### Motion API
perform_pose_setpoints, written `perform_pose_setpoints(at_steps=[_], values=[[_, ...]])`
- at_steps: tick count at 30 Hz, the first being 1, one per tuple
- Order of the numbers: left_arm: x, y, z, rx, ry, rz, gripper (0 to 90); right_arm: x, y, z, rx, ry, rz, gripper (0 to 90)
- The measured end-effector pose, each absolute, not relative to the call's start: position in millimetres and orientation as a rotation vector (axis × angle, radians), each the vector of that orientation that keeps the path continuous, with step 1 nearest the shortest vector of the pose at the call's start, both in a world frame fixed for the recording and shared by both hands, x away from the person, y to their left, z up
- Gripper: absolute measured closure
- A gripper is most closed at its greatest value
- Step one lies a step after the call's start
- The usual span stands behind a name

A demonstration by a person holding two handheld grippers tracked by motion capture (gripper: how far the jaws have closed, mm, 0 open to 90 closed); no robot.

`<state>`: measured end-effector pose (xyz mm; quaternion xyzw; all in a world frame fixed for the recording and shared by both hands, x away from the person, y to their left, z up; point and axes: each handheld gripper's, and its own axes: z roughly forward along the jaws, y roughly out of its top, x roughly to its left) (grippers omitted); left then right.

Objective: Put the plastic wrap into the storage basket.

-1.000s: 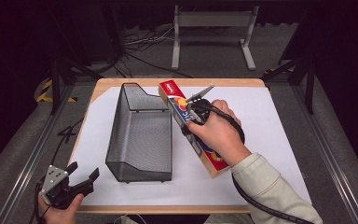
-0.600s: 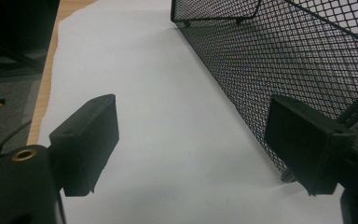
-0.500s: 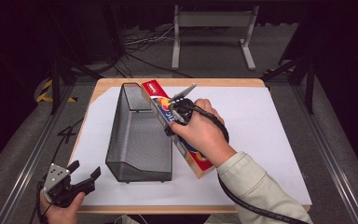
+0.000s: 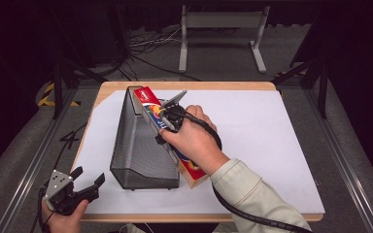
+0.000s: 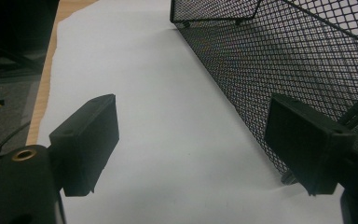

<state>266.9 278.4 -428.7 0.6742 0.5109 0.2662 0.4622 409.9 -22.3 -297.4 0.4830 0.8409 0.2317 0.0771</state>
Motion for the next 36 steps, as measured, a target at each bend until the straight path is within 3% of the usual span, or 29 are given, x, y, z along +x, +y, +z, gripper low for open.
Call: perform_pose_setpoints(at_steps=[36], values=[[267,279,-429,1.660,1.254,0.654,18.6,422,4,-341,1.540,2.530,0.529,39.3]])
